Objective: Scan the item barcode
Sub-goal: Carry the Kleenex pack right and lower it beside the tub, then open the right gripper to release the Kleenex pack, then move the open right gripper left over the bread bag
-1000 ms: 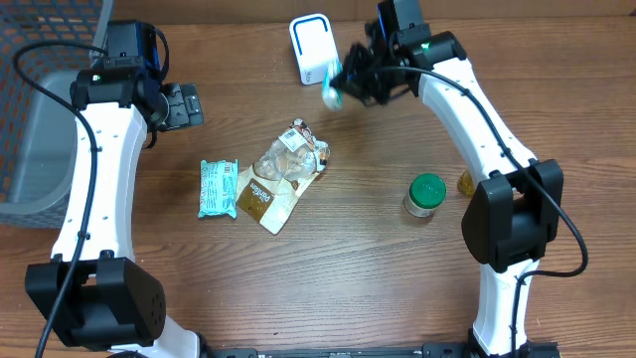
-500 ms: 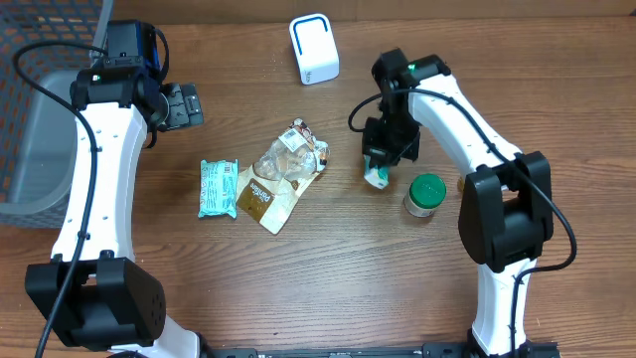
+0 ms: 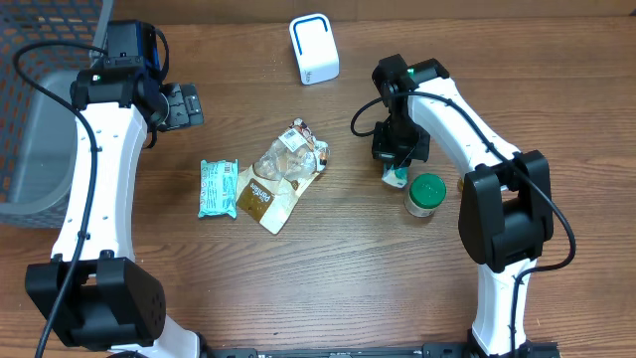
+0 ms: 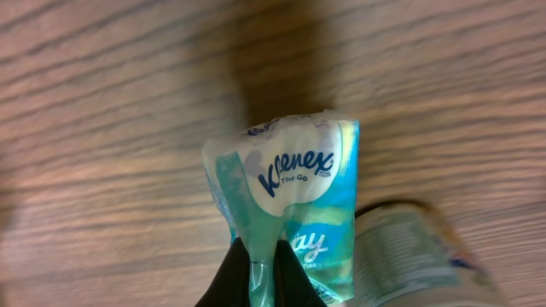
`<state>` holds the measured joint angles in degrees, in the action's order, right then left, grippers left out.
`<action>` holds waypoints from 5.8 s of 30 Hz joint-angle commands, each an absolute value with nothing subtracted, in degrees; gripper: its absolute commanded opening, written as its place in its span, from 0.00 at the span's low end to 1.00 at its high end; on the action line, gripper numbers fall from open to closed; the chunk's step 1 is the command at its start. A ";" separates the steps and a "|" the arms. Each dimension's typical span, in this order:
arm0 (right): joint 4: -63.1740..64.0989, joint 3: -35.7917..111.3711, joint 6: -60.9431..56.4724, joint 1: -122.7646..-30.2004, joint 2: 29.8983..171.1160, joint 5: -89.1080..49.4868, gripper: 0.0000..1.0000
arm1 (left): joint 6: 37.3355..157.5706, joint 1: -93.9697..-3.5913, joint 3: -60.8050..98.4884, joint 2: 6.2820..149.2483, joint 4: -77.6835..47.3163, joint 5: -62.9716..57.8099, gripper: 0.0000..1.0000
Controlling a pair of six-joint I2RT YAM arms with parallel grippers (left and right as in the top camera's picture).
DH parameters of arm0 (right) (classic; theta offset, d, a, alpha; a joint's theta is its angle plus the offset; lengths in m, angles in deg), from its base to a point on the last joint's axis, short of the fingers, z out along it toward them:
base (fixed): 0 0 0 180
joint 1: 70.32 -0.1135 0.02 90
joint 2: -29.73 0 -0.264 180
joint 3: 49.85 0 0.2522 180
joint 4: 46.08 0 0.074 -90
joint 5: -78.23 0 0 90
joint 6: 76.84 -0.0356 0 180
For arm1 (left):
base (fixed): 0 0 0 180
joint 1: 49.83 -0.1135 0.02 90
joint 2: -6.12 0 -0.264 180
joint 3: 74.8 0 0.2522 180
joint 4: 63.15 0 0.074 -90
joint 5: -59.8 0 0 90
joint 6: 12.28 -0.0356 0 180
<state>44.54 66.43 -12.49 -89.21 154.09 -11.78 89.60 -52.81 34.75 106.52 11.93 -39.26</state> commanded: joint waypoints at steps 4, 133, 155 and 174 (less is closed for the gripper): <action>44.30 66.15 -13.27 -89.43 154.16 -4.83 0.04 | 89.51 -52.42 35.76 106.10 11.89 -39.61 0.99; 17.39 66.19 -13.99 -98.00 154.16 -12.94 1.00 | 89.51 -52.42 35.76 106.10 11.89 -39.61 1.00; 18.13 66.17 -14.02 -98.07 154.16 -19.84 1.00 | 89.51 -52.42 35.76 106.10 11.89 -39.61 1.00; 19.16 66.17 -14.04 -98.87 154.16 -19.82 1.00 | 89.51 -52.42 35.76 106.10 11.89 -39.61 1.00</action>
